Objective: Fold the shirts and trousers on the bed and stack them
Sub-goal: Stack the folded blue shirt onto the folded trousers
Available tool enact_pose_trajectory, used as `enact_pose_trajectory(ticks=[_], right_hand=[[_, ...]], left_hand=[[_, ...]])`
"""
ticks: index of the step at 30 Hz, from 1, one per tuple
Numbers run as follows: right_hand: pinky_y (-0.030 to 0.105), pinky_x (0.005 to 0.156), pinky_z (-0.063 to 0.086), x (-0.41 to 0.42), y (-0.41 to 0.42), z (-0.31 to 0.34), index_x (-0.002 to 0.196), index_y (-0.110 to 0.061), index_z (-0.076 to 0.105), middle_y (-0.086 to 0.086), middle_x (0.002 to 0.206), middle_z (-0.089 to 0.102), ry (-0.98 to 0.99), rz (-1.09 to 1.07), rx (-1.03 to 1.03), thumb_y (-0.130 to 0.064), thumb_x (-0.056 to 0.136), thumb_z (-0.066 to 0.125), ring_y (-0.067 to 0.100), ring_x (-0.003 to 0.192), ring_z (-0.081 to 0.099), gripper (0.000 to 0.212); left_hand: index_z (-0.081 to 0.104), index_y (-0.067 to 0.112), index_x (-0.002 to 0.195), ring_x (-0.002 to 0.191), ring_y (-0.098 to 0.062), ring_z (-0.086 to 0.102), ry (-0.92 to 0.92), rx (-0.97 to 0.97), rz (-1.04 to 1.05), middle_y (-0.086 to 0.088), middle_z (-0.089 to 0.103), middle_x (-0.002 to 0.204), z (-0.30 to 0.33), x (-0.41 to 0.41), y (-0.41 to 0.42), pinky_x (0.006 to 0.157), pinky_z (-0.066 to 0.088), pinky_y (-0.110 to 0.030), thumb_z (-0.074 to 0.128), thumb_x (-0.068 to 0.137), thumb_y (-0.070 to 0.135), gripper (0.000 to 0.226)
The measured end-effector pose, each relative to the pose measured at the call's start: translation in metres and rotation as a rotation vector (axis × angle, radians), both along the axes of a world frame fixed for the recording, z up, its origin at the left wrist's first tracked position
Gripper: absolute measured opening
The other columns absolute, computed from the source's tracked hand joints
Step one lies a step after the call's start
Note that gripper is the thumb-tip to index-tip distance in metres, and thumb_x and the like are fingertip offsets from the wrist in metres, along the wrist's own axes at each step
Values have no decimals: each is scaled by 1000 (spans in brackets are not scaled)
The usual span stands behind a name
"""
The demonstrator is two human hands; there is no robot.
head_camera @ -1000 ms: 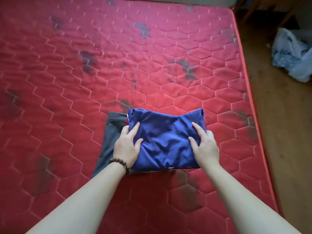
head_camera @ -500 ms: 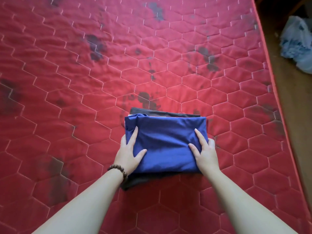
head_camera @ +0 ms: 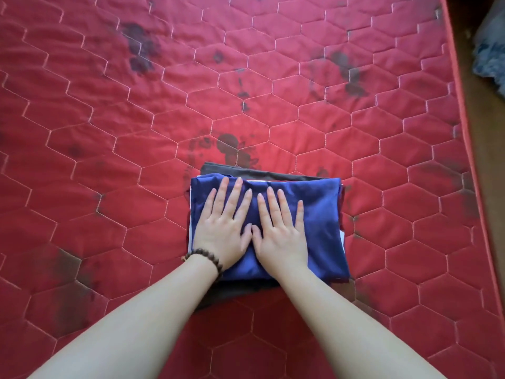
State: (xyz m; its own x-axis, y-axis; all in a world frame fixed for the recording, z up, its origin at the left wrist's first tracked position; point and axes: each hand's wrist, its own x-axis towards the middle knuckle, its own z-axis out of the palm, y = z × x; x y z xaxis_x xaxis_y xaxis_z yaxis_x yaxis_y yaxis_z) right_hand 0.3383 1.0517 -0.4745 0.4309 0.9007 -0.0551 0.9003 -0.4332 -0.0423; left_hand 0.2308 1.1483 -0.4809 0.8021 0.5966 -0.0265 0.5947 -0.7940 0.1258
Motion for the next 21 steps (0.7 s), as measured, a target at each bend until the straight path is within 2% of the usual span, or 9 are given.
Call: enact_pose_trajectory(ticks=[3,9,13,18,21], right_hand=[[57,118,5,21,-10,-6,150,-32,29,7,160,19,21,-26,-35,-59,89,41,26,148,13,68],[58,117,1,58,-34,-15,151,-41,20,2,162,8,-8,-59,-60,-66,89,33,25,149,0,68],[57,117,1,58,-29,-28,151,-42,18,0,163,6,61,-86,-21,-63,91,33,24,149,-2,66],[61,116,6,64,-29,-28,147,-35,30,1,160,17,220,-83,169,-45,95,38,21,149,7,54],[60,116,4,65,-37,-27,147,-31,32,8,160,11,241,-122,255,-40,95,39,22,149,4,53]], left_hand=[[34,24,149,147,-36,3,-41,-8,27,-15,12,160,-11,-8,5,119,8,-47,47,85,48,69],[24,31,151,148,-35,0,-22,-76,24,-21,2,159,-23,-6,15,119,8,-47,40,84,55,73],[24,32,151,148,-35,-2,-103,-157,13,-18,0,160,-34,-6,25,120,2,-45,44,84,55,74],[22,29,151,148,-31,-3,-224,-250,19,-13,-1,161,-34,-9,30,120,3,-43,47,85,49,73],[15,25,153,149,-28,-1,-273,-268,66,-10,0,161,-31,-17,25,120,5,-46,46,87,45,75]])
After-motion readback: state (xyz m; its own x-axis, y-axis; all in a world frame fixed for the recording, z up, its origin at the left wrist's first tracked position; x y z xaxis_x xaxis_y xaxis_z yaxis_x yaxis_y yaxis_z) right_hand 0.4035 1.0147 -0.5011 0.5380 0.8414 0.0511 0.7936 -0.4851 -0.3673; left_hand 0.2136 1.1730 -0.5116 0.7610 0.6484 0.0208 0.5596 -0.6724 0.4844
